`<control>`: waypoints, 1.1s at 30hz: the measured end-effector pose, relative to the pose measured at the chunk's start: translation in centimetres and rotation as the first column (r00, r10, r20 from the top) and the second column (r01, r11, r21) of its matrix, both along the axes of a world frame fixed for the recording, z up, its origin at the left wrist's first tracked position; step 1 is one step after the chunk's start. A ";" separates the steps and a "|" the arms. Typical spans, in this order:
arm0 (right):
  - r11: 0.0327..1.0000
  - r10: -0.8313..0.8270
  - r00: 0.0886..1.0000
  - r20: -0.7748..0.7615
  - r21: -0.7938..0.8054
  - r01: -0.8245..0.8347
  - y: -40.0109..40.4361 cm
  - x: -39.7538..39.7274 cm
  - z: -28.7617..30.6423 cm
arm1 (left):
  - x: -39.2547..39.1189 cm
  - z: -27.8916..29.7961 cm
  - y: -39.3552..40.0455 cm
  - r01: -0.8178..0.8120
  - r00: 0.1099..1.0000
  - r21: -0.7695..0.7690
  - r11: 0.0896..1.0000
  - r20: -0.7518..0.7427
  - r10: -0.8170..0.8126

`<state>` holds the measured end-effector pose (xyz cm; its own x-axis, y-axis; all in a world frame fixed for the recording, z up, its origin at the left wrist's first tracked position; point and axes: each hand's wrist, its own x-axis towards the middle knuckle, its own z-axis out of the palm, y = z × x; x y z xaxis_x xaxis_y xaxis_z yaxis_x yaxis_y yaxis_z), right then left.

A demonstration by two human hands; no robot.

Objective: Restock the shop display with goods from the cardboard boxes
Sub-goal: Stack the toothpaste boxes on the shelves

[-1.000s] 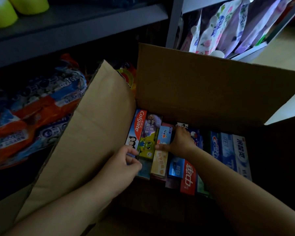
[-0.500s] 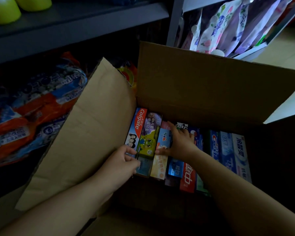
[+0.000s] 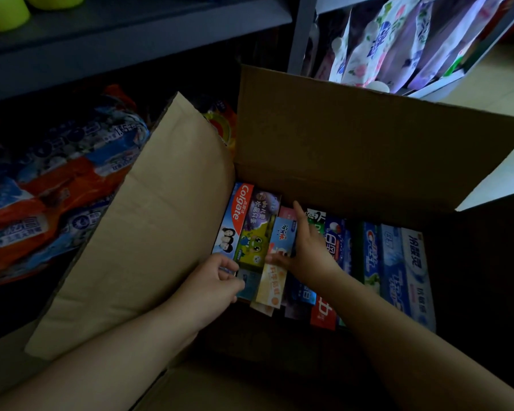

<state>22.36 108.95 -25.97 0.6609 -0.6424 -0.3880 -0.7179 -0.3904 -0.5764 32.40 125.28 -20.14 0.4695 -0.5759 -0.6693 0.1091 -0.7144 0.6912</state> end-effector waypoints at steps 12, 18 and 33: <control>0.904 -0.306 0.943 0.129 0.351 0.245 0.1 0.0 0.8 | 0.1 -0.1 0.1 0.028 1.000 0.029 0.999 -0.006 -0.028; 0.641 -0.490 0.865 0.108 0.718 0.273 -0.9 0.0 2.3 | 0.0 0.2 0.1 0.096 0.995 0.009 0.995 -0.036 -0.095; 0.688 -0.554 0.827 0.099 0.614 0.387 0.6 4.2 1.1 | 0.8 1.7 0.8 -0.292 0.941 -0.142 0.946 -0.219 0.258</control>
